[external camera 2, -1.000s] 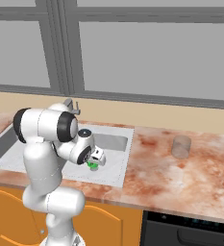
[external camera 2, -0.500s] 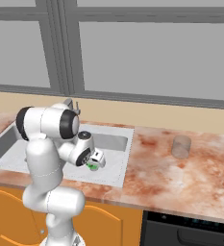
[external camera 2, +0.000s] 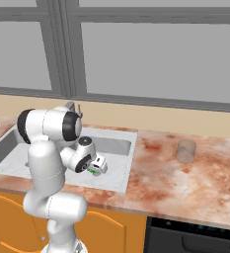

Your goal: Move any existing items from the left basin to the right basin for drying. Then move the glass cup from the counter to the left basin of the sink for washing.

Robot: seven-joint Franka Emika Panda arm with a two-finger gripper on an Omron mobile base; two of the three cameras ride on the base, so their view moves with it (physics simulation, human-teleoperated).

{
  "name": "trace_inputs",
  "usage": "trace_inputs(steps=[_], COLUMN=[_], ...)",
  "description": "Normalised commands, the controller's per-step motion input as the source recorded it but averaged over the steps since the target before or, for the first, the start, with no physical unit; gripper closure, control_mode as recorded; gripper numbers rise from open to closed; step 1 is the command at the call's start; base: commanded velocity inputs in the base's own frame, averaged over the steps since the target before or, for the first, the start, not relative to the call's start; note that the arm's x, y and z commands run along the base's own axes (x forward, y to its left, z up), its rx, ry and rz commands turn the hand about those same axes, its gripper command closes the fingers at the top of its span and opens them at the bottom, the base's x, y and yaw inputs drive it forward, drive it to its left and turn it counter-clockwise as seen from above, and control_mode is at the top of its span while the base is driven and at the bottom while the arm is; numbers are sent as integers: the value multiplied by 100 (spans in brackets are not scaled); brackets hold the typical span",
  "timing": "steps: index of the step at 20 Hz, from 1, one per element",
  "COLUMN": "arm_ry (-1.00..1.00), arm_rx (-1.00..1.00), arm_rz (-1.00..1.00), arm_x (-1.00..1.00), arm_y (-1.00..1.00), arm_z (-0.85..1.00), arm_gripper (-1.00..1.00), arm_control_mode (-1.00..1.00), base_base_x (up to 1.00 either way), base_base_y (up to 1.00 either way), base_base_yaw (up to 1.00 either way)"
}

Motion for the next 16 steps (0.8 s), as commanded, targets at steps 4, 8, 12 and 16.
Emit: trace_inputs(steps=[4,8,12,16], arm_ry=[-8,-6,-3,-1], arm_rx=[0,0,0,0], arm_rz=[0,0,0,0], arm_x=[-10,-7,-9,-11], arm_y=[-14,-11,-4,-4], arm_z=[17,20,24,31], arm_gripper=[-100,-100,-100,-100], arm_control_mode=[-100,-100,-100,-100], base_base_x=[0,0,0,0], base_base_y=[0,0,0,0], base_base_yaw=[0,0,0,0])
